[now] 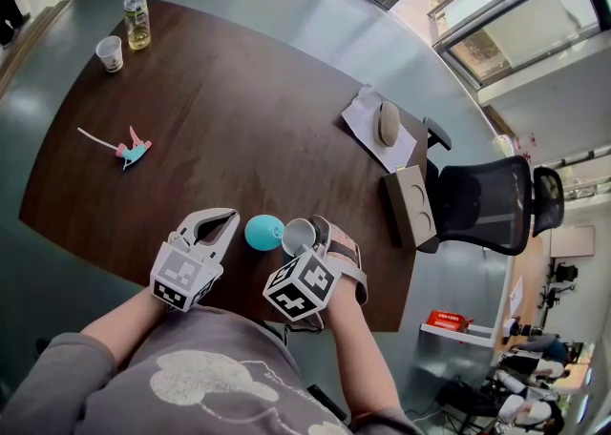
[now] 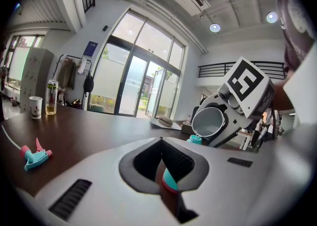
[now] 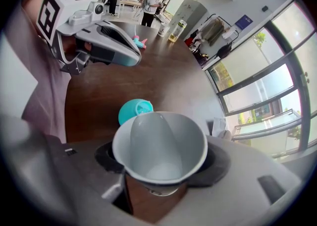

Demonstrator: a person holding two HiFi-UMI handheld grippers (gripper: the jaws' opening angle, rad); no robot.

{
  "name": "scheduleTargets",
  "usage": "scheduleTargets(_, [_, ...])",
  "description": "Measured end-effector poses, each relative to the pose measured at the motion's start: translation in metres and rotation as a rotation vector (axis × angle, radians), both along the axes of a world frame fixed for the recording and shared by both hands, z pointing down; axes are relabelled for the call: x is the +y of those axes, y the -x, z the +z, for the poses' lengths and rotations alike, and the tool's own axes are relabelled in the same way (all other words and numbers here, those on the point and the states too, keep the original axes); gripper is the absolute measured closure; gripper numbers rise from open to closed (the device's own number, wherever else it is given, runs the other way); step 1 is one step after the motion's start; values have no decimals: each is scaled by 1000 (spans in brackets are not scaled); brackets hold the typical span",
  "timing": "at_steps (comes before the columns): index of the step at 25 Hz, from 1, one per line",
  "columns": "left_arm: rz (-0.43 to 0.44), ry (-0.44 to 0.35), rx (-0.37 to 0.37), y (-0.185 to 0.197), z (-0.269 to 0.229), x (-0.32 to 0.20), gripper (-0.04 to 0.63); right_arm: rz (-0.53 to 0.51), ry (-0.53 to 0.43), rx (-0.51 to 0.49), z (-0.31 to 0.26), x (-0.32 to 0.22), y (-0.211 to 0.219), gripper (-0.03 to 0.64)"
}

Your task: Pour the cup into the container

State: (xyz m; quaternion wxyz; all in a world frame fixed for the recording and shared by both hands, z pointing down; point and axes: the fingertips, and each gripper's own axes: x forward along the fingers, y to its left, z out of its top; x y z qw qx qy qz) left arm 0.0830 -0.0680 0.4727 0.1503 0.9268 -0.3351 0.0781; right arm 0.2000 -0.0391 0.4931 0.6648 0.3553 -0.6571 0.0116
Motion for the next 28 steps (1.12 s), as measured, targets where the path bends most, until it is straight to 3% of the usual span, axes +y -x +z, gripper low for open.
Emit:
scheduleTargets(18, [-5,8,8,3,0,-1,589,-16,8,35,-2,0,1,318])
scheduleTargets(28, [-3,2,2,2,0,-1,589,2,4,-10,0,2,2,318])
